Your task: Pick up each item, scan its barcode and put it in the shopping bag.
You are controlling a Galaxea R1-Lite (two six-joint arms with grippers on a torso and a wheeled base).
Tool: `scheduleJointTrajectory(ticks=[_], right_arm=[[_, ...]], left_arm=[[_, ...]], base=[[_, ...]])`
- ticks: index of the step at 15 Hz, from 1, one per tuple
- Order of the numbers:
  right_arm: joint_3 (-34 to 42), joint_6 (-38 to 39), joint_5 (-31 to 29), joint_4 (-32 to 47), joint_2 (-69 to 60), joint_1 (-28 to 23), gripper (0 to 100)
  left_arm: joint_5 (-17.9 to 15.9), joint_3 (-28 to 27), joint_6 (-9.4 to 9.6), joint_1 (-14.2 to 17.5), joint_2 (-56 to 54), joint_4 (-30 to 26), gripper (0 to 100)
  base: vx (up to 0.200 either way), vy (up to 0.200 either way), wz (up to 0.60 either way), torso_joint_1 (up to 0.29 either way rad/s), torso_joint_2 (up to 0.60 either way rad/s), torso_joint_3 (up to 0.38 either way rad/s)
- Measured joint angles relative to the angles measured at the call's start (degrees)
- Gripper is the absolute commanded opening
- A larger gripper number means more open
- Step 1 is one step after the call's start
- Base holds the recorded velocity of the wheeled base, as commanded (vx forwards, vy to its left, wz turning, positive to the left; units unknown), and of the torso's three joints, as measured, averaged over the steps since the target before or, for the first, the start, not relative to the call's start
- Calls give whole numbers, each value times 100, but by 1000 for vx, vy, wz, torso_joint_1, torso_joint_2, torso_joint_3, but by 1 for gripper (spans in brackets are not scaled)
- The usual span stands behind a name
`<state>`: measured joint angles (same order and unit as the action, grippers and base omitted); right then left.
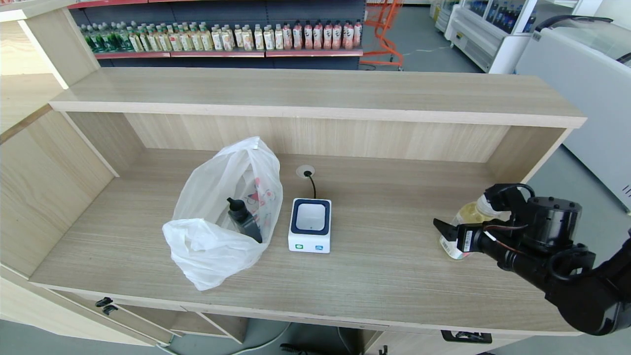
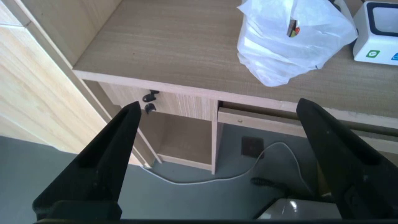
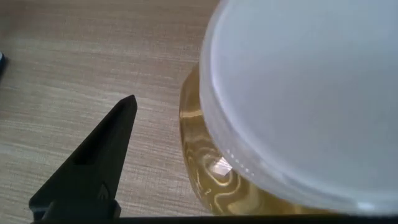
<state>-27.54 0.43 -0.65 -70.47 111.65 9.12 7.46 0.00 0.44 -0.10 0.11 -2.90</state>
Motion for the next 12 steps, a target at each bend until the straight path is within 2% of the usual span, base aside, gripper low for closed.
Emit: scheduleJointTrajectory(ticks=[1,2,10,12], right_arm=[[-27,-32,215,-219,102,0,100],[-38,-48,338,-334,183,5,0],[-294,-957,485,-474,472,-39,0],[-300,-984,680,-430,395,-37,0]], left_arm=[[-2,0,0,0,0,1,100],[-2,0,0,0,0,1,100],[0,0,0,0,0,1,100],[-2,0,0,0,0,1,100]], base=[[0,0,0,0,0,0],[0,0,0,0,0,0],[0,0,0,0,0,0],[0,0,0,0,0,0]])
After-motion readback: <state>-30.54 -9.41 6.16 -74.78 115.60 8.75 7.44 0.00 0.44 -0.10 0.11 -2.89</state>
